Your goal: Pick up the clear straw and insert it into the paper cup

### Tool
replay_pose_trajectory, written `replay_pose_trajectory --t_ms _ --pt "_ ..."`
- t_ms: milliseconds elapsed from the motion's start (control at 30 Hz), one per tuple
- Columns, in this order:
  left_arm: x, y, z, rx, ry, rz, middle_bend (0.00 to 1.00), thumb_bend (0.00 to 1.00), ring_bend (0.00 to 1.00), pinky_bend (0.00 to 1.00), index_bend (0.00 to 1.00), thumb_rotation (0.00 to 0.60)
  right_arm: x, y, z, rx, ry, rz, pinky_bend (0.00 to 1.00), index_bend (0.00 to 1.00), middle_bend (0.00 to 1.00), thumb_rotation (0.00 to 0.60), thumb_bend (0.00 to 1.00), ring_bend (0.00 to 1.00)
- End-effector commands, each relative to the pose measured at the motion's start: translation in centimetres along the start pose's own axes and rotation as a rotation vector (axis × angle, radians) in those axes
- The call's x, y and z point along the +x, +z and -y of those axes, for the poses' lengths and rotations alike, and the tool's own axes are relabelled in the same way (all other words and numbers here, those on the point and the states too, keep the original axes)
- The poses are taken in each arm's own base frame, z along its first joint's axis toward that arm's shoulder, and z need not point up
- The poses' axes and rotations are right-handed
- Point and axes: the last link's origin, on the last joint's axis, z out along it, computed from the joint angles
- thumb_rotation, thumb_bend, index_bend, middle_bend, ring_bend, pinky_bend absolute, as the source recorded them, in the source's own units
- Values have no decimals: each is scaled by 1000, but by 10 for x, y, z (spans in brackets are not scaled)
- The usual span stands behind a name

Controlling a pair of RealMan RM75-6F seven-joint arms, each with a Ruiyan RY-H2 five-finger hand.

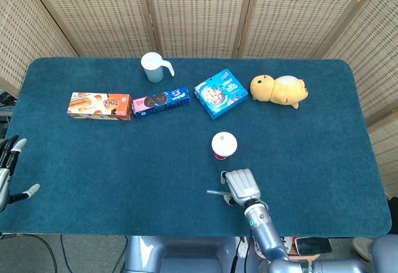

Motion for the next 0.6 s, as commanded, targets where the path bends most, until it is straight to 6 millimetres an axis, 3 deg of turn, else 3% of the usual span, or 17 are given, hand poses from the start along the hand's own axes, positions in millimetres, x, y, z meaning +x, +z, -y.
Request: replay_pose_trajectory --t_ms 33,600 --pt "0 0 0 1 -1 -1 0 92 0 0 0 600 -4 2 4 -8 -7 1 988 477 883 600 380 783" --pt "0 0 0 2 0 2 0 92 0 0 0 600 -32 1 9 15 -60 -15 988 495 884 600 382 783"
